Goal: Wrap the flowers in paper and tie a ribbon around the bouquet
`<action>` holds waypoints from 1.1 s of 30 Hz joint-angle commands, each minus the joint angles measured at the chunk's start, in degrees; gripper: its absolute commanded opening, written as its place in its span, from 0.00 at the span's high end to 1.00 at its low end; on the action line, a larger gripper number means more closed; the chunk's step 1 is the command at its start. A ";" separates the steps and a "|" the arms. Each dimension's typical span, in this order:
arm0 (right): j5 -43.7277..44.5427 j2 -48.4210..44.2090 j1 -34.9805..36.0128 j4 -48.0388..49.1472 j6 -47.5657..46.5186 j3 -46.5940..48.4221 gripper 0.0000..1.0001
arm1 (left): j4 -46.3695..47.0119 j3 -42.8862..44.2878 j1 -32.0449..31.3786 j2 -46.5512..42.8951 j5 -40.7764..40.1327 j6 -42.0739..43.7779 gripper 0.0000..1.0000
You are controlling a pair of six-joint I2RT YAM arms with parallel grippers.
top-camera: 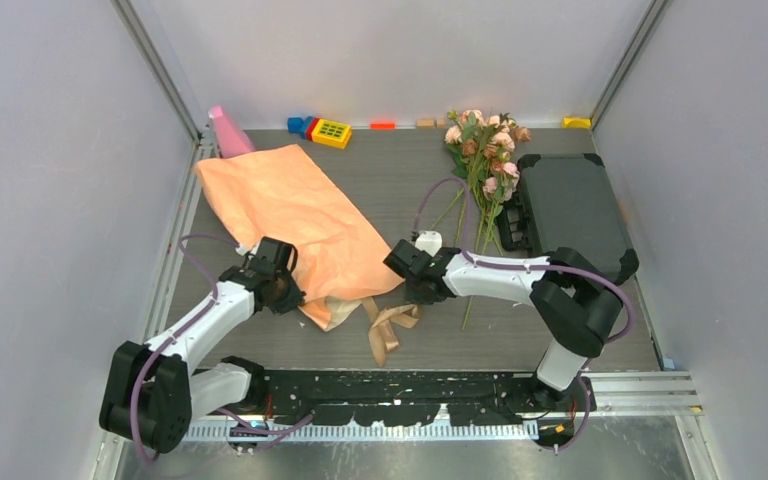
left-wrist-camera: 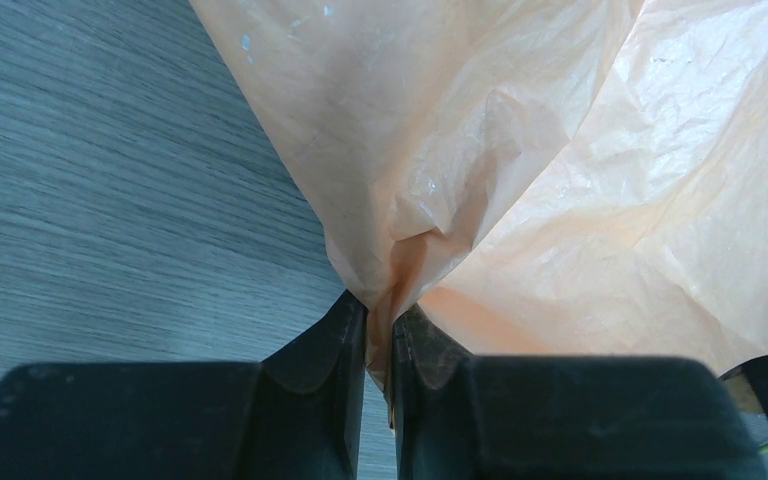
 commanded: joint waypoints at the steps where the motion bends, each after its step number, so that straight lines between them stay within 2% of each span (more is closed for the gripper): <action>1: 12.32 -1.45 0.31 -4.01 4.10 1.47 0.99 | -0.54 0.18 -0.09 -1.55 -1.71 0.89 0.84; 5: 24.55 -11.54 0.32 -10.26 3.58 2.97 0.99 | -0.89 0.01 -0.09 -2.56 -1.91 1.31 0.84; 9: 40.48 -22.78 0.15 -22.19 4.01 6.83 0.99 | -0.57 -0.26 -0.09 -3.44 -1.44 1.92 0.84; 12: 51.63 -29.15 -0.71 -34.35 8.52 11.78 0.99 | -0.73 0.10 -0.09 -3.59 -1.30 2.48 0.84; 15: 57.66 -34.34 -2.63 -45.59 14.20 14.54 0.99 | -0.59 0.12 -0.09 -3.76 -1.34 2.93 0.84; 23: 50.13 -45.40 -13.19 -42.08 5.67 6.55 0.99 | 3.02 0.82 -0.13 -2.60 4.27 5.20 0.84; 26: 42.25 -46.46 -15.07 -39.99 5.22 4.02 0.99 | 6.25 1.16 -0.17 -1.58 8.81 5.76 0.84; 27: 38.51 -46.43 -15.17 -38.06 4.34 2.73 0.97 | 7.61 1.23 -0.17 -1.11 10.32 5.85 0.84; 28: 34.88 -46.10 -15.16 -36.15 2.76 1.49 0.87 | 8.94 1.33 -0.17 -0.65 12.24 6.00 0.87; 29: 32.09 -45.48 -15.20 -34.81 1.99 0.46 0.71 | 10.16 1.58 -0.17 0.02 14.14 6.32 0.88; 30: 30.14 -44.66 -15.18 -34.22 1.38 -0.17 0.52 | 11.20 1.90 -0.22 0.62 15.87 6.53 0.89; 31: 29.13 -43.77 -15.16 -34.28 0.96 -0.34 0.37 | 11.94 2.23 -0.42 1.16 17.88 6.91 0.91; 33: 30.07 -41.75 -15.21 -35.14 1.51 0.55 0.21 | 12.73 3.32 -1.79 2.37 19.17 7.69 0.93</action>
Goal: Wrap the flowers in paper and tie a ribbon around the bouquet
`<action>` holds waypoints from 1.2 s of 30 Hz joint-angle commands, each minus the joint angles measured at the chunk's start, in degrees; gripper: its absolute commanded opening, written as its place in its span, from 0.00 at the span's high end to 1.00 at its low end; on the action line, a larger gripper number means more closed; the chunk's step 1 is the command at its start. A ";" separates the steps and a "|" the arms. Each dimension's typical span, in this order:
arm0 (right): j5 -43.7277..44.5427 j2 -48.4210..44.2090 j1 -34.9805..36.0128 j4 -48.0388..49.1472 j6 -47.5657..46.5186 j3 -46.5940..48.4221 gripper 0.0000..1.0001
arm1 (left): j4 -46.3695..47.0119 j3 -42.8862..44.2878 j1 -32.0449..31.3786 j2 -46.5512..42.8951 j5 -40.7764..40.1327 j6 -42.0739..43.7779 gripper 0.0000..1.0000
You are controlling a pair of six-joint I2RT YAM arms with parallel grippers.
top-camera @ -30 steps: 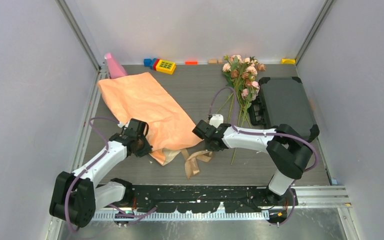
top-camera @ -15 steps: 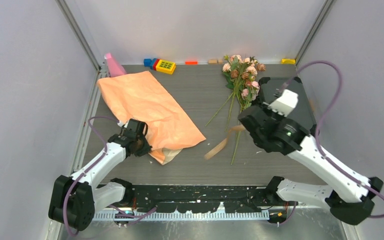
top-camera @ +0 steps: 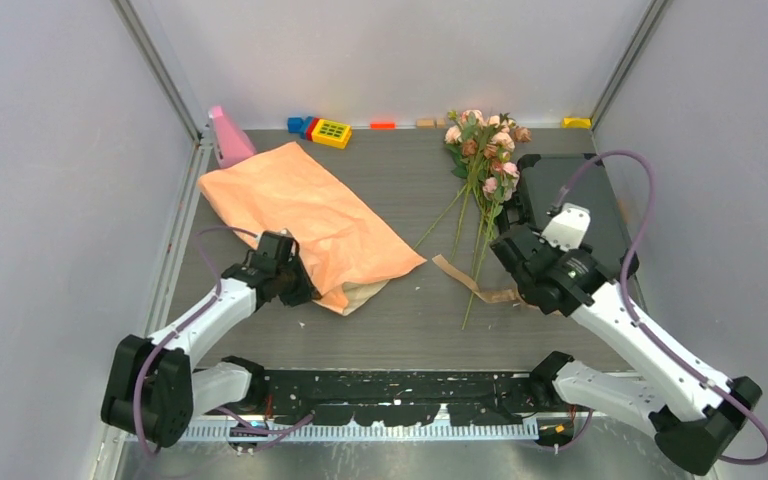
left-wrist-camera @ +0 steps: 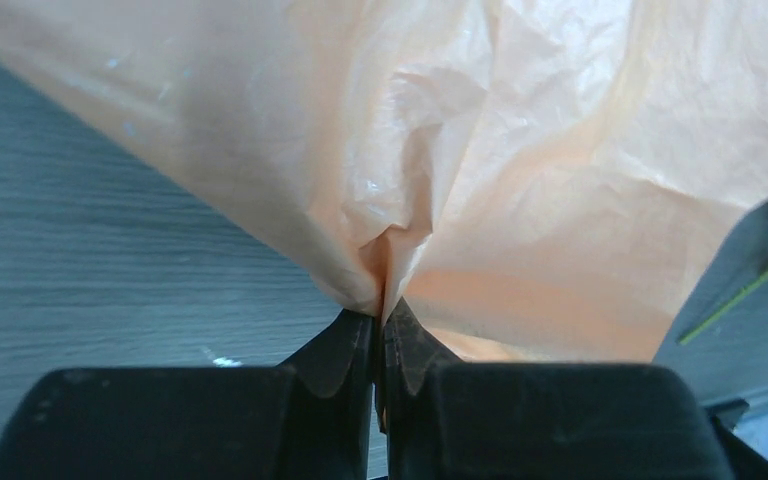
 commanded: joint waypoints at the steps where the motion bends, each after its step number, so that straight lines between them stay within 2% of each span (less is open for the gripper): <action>1: -4.30 3.26 -0.15 3.22 -0.76 1.28 0.17 | 6.07 3.79 -2.66 2.20 7.37 2.94 0.94; 4: -3.82 3.44 -0.14 6.31 -3.29 3.23 0.13 | 5.18 6.54 -6.25 3.53 7.78 5.19 0.99; 6: -6.05 2.44 -0.14 12.40 -5.78 2.57 0.13 | 3.97 8.00 -7.99 3.12 6.86 5.90 1.00; 8: -12.86 0.98 -0.14 22.63 -9.03 -0.44 0.12 | 1.86 8.64 -8.54 1.80 4.74 5.71 1.00; 11: -29.14 1.35 -0.23 39.46 -9.80 -6.30 0.10 | -1.33 8.50 -8.55 -1.49 0.79 5.68 1.00; 14: -38.61 7.38 -0.23 46.52 -9.19 -6.96 0.10 | -2.48 7.11 -8.55 -3.78 0.46 6.29 1.00; 20: -42.90 20.47 -0.78 49.83 -3.84 -4.46 0.09 | -3.31 2.87 -8.55 -6.37 3.25 6.90 1.00; 27: -52.92 32.34 -1.22 71.21 3.44 -9.90 0.11 | 1.46 -2.46 -8.55 -10.55 5.24 4.61 1.00; 29: -53.89 34.85 -1.28 72.24 4.78 -9.33 0.16 | 2.00 -2.99 -8.55 -10.85 5.24 4.38 1.00; 32: -52.84 35.96 -1.20 69.82 4.16 -9.18 0.18 | 1.87 -3.51 -8.55 -11.35 4.33 4.28 1.00; 36: -44.36 32.80 -1.28 62.73 0.46 -10.67 0.17 | 1.95 -4.53 -8.55 -11.99 3.74 4.33 1.00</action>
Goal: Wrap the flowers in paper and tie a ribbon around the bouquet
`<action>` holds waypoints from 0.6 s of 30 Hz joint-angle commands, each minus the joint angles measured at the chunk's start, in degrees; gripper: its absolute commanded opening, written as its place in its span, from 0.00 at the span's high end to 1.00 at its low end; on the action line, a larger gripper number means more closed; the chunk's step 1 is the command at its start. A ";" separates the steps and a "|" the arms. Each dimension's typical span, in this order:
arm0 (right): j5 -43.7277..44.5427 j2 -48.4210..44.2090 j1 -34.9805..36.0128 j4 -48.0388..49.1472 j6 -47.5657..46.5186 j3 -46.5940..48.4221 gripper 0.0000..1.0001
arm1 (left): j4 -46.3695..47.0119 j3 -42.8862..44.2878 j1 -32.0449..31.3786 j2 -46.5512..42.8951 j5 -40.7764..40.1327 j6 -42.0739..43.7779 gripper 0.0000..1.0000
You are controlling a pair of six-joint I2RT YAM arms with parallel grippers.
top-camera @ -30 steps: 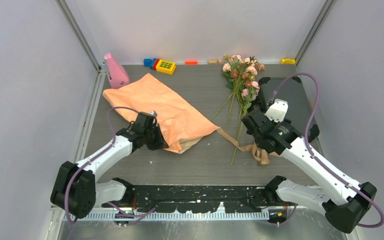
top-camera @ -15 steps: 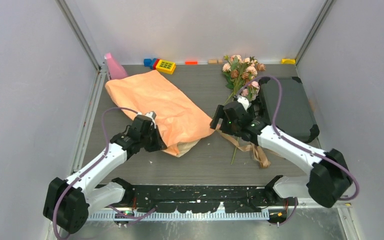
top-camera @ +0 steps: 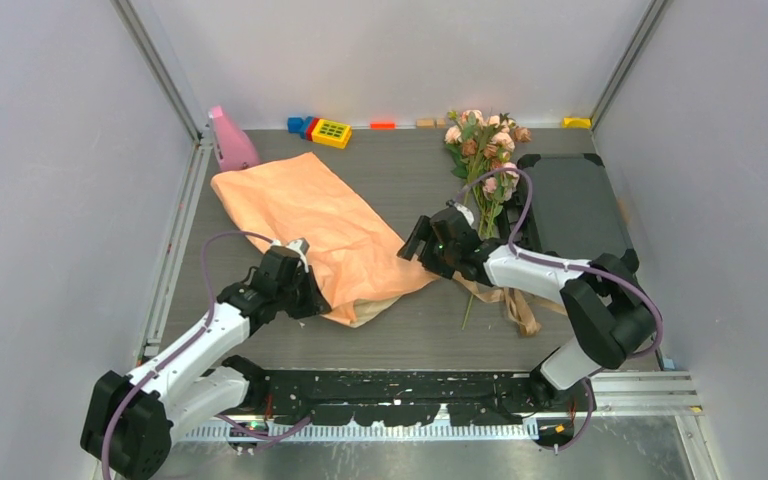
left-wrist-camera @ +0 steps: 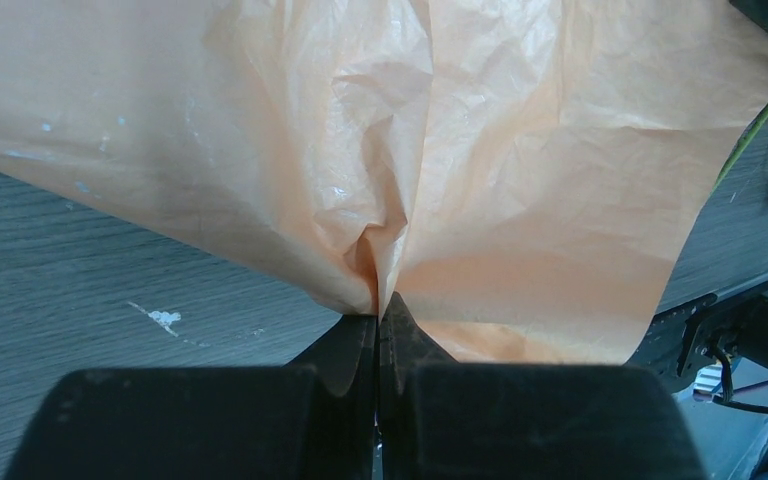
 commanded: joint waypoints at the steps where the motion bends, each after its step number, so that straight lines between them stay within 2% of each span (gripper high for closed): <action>1: 7.59 -4.55 -0.24 -4.22 -2.56 -1.00 0.16 | 2.10 -1.02 0.02 -1.44 -0.23 -0.25 1.00; 8: 8.84 -9.34 -0.43 -8.51 -2.32 -5.28 0.14 | 2.60 -1.59 0.02 -1.33 -0.82 -0.42 1.00; 14: -1.59 -7.29 -0.43 -0.18 0.66 -8.69 0.15 | 4.48 -2.47 0.02 -0.56 -0.02 -0.33 1.00; 16: -4.41 -5.47 -0.43 3.79 2.39 -9.29 0.20 | 4.89 -2.57 0.02 -0.27 0.29 -0.46 1.00; 18: -6.87 -4.21 -0.43 8.10 3.21 -9.89 0.38 | 5.48 -2.80 0.02 -0.06 0.30 -0.59 1.00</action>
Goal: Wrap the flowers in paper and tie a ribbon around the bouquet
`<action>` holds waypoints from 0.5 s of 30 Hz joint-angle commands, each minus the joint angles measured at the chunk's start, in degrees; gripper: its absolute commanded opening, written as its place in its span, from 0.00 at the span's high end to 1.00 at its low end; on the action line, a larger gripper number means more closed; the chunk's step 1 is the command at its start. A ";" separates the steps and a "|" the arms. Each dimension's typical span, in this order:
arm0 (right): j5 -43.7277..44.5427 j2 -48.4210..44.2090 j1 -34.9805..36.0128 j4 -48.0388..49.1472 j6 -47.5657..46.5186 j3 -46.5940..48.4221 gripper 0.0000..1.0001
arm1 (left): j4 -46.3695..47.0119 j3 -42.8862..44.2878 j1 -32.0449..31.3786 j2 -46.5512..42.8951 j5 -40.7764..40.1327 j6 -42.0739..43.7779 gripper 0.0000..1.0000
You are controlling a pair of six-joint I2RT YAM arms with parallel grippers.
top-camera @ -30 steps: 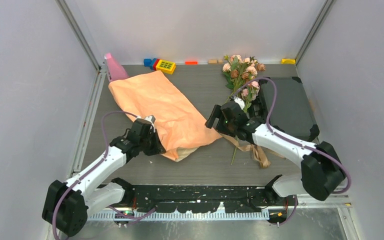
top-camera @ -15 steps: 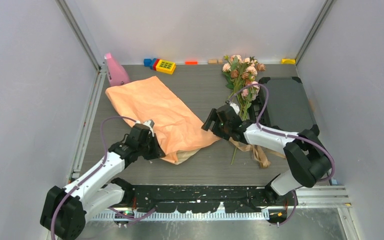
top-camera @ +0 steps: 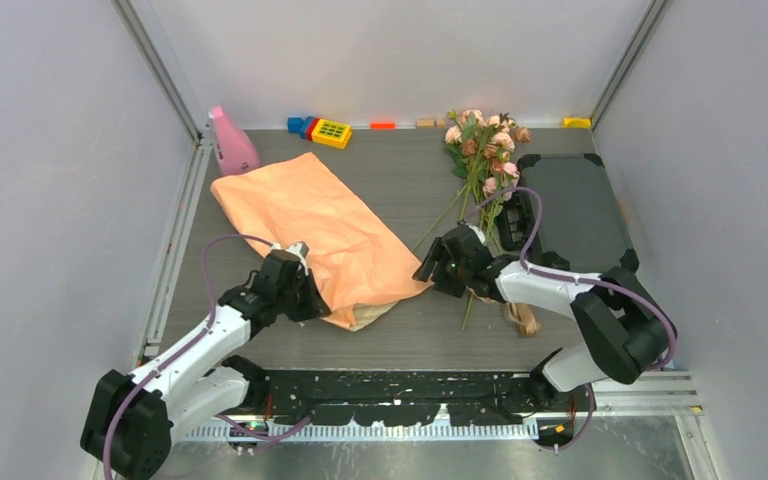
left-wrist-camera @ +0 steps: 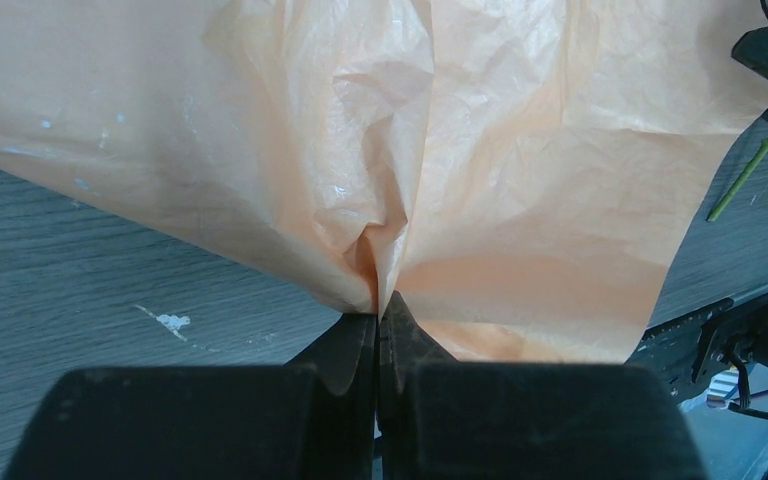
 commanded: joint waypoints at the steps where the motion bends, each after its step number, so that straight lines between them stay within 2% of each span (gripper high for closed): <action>1: -7.79 2.29 -0.06 12.41 3.67 -0.94 0.50 | 4.03 -0.46 0.02 0.38 0.91 -0.55 1.00; 5: -10.19 -0.24 -0.02 16.85 2.60 -0.01 0.97 | 5.51 0.27 0.02 0.31 0.90 -0.58 1.00; 10: -8.20 -8.57 0.70 11.20 -5.19 5.40 0.99 | 7.52 4.76 0.02 -0.67 0.75 0.38 1.00; 15: -5.10 -18.50 1.02 3.92 -13.00 11.39 0.99 | 11.58 14.19 0.02 -0.83 2.14 3.38 1.00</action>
